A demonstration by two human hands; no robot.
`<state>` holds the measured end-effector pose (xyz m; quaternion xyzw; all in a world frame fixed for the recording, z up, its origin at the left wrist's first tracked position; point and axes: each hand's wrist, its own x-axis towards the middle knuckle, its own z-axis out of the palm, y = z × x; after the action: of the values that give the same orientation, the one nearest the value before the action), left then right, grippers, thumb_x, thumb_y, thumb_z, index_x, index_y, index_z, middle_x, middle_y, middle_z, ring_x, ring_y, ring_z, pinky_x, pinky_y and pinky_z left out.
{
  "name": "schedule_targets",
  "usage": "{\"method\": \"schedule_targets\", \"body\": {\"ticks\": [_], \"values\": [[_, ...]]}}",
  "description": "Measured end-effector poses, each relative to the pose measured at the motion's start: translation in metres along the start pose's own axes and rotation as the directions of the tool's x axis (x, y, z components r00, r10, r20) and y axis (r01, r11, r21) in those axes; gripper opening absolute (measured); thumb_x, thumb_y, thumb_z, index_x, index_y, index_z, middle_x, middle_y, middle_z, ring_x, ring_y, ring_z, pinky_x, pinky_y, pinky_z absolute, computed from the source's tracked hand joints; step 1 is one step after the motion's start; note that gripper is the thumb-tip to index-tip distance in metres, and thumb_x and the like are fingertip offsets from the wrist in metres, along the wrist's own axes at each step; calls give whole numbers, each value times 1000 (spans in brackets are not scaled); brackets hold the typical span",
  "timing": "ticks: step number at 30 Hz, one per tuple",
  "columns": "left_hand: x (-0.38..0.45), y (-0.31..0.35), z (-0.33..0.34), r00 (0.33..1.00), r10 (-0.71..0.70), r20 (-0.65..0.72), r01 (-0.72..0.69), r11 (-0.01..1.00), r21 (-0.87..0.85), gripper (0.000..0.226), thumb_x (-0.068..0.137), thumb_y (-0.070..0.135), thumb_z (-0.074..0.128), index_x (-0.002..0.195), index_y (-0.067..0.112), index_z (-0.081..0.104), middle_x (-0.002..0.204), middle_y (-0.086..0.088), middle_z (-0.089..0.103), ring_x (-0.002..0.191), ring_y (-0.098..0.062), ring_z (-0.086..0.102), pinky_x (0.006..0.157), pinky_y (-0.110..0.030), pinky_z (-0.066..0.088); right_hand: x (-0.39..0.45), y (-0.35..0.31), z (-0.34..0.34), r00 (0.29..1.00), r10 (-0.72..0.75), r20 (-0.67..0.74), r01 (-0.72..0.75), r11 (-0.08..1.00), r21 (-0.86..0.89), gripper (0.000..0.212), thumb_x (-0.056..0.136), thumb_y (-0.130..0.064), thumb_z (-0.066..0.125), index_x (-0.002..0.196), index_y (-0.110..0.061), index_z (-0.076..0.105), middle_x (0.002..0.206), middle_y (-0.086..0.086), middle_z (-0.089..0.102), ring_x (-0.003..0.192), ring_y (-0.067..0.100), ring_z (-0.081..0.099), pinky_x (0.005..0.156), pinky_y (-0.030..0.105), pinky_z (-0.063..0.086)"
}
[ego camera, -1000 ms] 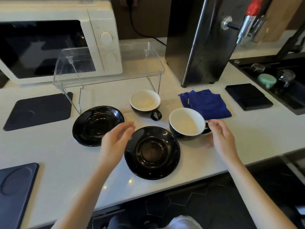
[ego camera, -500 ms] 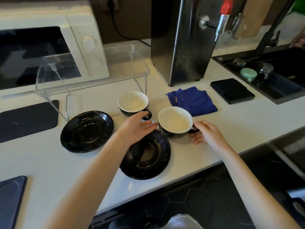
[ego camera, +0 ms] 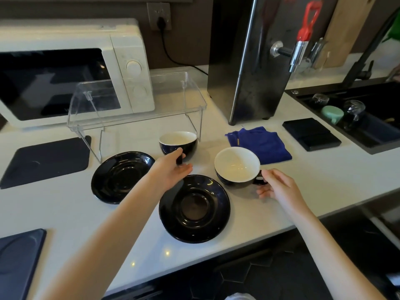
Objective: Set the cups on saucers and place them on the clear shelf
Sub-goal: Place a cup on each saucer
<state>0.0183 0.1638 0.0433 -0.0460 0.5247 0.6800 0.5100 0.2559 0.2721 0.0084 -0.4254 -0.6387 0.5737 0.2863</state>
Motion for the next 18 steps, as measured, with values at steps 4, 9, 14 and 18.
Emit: {"method": "schedule_targets", "body": {"ticks": [4, 9, 14, 18], "values": [[-3, 7, -16, 994, 112, -8, -109, 983, 151, 24, 93, 17, 49, 72, 6, 51, 83, -9, 50, 77, -20, 55, 77, -28, 56, -2, -13, 9, 1000, -15, -9, 16, 996, 87, 15, 91, -24, 53, 80, -14, 59, 67, 9, 62, 59, 22, 60, 59, 30, 53], [-24, 10, -45, 980, 195, 49, -201, 938, 282, 31, 95, 23, 45, 69, 8, 50, 83, -17, 58, 80, -22, 63, 64, -17, 57, -10, -29, 25, 994, -54, 95, 35, 981, 190, 19, 90, -22, 52, 76, -11, 59, 68, 15, 62, 56, 19, 62, 53, 25, 55], [-45, 18, -80, 954, 292, 60, -297, 912, 283, 31, 95, 22, 45, 68, 7, 50, 73, -12, 61, 85, -25, 66, 82, -27, 55, -22, -33, 44, 963, -70, 262, 19, 981, 192, 32, 76, -34, 57, 78, -3, 60, 68, 18, 64, 57, 20, 62, 52, 26, 53], [-55, 19, -99, 931, 364, 9, -351, 891, 288, 33, 95, 18, 43, 66, 7, 51, 64, -6, 61, 77, -21, 67, 78, -25, 56, -27, -28, 58, 938, -55, 341, 23, 995, 98, 34, 84, -26, 56, 78, 8, 53, 66, 16, 57, 56, 20, 60, 52, 26, 51]]}}
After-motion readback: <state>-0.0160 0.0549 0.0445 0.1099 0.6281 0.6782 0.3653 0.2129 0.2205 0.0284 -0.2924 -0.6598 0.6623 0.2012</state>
